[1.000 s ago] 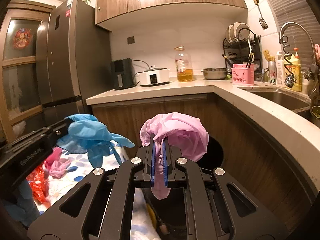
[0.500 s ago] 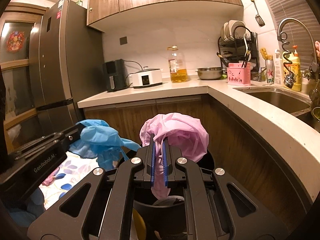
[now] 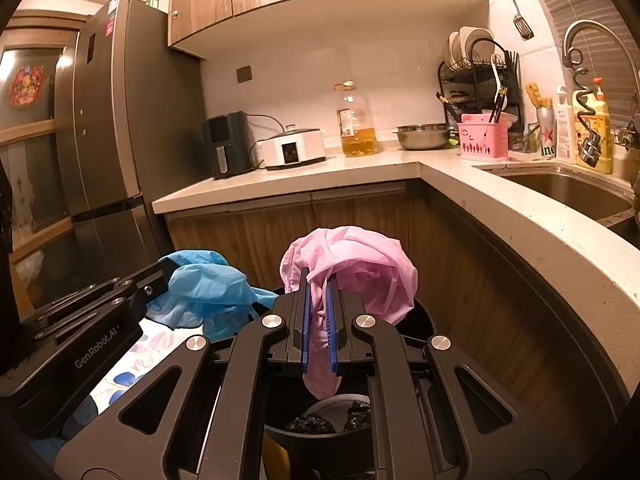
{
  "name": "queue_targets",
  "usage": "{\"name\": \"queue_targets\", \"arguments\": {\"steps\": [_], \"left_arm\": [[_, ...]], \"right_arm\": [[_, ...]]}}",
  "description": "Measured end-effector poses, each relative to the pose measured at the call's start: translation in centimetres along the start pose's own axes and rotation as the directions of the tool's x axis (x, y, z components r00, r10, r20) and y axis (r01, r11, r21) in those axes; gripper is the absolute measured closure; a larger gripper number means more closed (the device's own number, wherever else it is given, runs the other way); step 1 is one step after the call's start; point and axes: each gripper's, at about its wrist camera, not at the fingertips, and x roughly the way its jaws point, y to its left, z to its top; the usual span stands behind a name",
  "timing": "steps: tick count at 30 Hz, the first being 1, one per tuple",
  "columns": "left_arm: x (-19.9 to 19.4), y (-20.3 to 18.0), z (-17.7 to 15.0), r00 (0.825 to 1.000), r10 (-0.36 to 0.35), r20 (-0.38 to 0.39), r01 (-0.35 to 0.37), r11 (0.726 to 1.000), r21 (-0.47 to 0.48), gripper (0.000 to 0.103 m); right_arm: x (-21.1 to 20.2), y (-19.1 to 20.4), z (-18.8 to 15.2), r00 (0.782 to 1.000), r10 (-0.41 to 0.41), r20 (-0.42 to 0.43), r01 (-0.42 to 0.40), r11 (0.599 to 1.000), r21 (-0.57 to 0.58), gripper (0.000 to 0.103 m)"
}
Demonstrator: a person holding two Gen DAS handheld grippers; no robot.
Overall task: Collect trash
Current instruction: 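Carry the pink and blue gloves over the black trash bin with both tools, then open both tools to drop the gloves into the bin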
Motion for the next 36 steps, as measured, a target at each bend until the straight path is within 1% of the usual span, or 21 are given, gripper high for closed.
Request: {"name": "queue_targets", "arguments": {"steps": [10,19,21,22,23,27,28,30,32,34,36], "left_arm": [[1.3,-0.4,-0.3,1.0,0.0,-0.021,0.0,1.0,0.003,0.103],[2.1,-0.3,-0.8,0.999,-0.001,-0.045,0.001,1.0,0.013,0.103],[2.3,-0.2,-1.0,0.999,0.006,-0.052,-0.005,1.0,0.017,0.099],[2.3,-0.1,-1.0,0.999,0.007,-0.053,-0.006,1.0,0.015,0.094],[2.3,0.0,-1.0,0.999,0.009,-0.054,-0.008,1.0,0.012,0.087],[2.4,0.0,-1.1,0.998,0.002,-0.061,-0.001,1.0,0.01,0.074],[2.4,0.0,-1.2,0.998,0.0,-0.063,0.0,1.0,0.012,0.068],[2.4,0.1,-1.3,0.998,-0.005,-0.066,0.005,1.0,0.009,0.063],[2.4,0.2,-1.4,0.998,0.002,-0.067,-0.001,1.0,0.006,0.055],[2.4,0.6,-1.5,0.998,0.011,-0.07,-0.011,1.0,-0.004,0.049],[2.4,1.0,-1.6,0.997,0.018,-0.075,-0.019,1.0,-0.011,0.045]], "right_arm": [[1.2,-0.9,0.0,0.999,-0.004,-0.034,0.005,1.0,0.027,0.094],[1.7,-1.2,-0.2,0.999,0.0,-0.048,0.002,1.0,0.031,0.082],[1.8,-1.2,-0.2,0.999,-0.001,-0.05,0.002,0.999,0.032,0.078],[1.8,-1.3,-0.2,0.999,-0.002,-0.052,0.004,0.999,0.032,0.077],[1.9,-1.3,-0.3,0.999,-0.003,-0.053,0.004,0.999,0.033,0.076],[2.0,-1.2,-0.5,0.998,-0.001,-0.059,0.003,0.999,0.037,0.07],[1.9,-1.2,-0.5,0.998,-0.001,-0.06,0.004,0.999,0.036,0.069],[2.0,-1.2,-0.4,0.998,-0.001,-0.06,0.003,0.999,0.037,0.061],[2.0,-1.3,-0.4,0.998,-0.003,-0.062,0.005,0.999,0.04,0.059],[2.1,-1.4,-0.4,0.998,-0.004,-0.065,0.007,0.999,0.045,0.055],[2.2,-1.5,-0.5,0.998,-0.006,-0.066,0.01,0.999,0.05,0.048]]}}
